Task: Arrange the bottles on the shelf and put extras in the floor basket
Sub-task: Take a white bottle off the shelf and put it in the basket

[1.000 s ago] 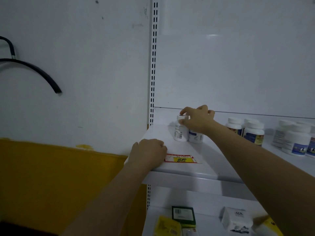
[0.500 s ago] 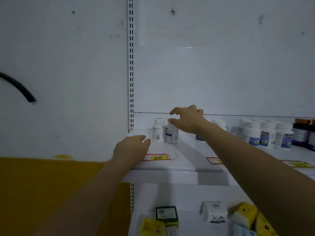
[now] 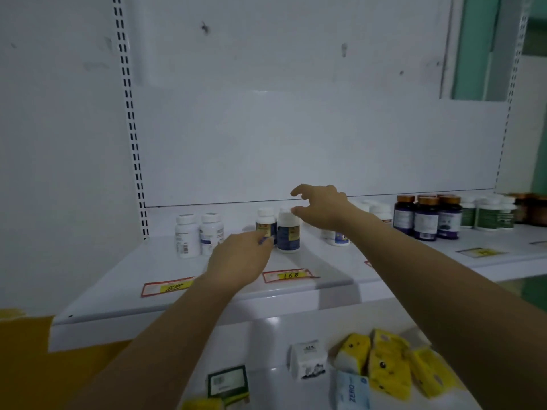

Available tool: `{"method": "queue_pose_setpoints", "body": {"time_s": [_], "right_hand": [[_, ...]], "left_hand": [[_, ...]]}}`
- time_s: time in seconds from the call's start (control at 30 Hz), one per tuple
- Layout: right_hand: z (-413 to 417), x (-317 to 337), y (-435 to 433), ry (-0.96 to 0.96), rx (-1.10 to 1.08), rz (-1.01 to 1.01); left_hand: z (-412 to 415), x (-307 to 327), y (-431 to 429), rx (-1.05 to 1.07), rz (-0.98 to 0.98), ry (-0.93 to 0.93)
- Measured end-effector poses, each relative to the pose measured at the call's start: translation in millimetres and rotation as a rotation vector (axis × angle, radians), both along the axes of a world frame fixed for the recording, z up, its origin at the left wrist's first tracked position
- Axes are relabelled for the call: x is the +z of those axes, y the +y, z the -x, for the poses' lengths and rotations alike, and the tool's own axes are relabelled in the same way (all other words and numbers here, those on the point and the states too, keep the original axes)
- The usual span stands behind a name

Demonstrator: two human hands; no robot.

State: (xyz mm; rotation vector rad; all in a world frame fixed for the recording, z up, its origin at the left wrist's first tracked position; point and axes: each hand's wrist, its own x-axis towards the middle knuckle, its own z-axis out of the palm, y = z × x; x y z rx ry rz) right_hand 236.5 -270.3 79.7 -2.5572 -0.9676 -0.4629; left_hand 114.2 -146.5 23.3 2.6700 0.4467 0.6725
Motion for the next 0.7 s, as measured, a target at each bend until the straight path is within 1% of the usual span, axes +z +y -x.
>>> {"method": "queue_pose_setpoints", "body": {"time_s": [0.1, 0.3, 0.4, 0.57, 0.7], "right_hand": [[-24.7, -2.6, -10.4, 0.034, 0.029, -0.005], [-54.4, -8.9, -6.9, 0.102, 0.204, 0.043], [-61.2, -12.1, 0.0, 0.104, 0.261, 0.043], [-62.9, -19.0, 13.6, 0.096, 0.232, 0.005], [-66.2, -23.0, 27.7, 0.114, 0.183, -0.034]], "left_hand": [[-15.9, 0.9, -10.8, 0.029, 0.006, 0.010], [-36.0, -9.4, -11.3, 0.174, 0.107, 0.085], [-37.9, -16.0, -18.1, 0.224, 0.115, 0.084], [-43.2, -24.7, -20.7, 0.267, 0.113, 0.145], [-43.8, -24.6, -20.5, 0.254, 0.129, 0.128]]}}
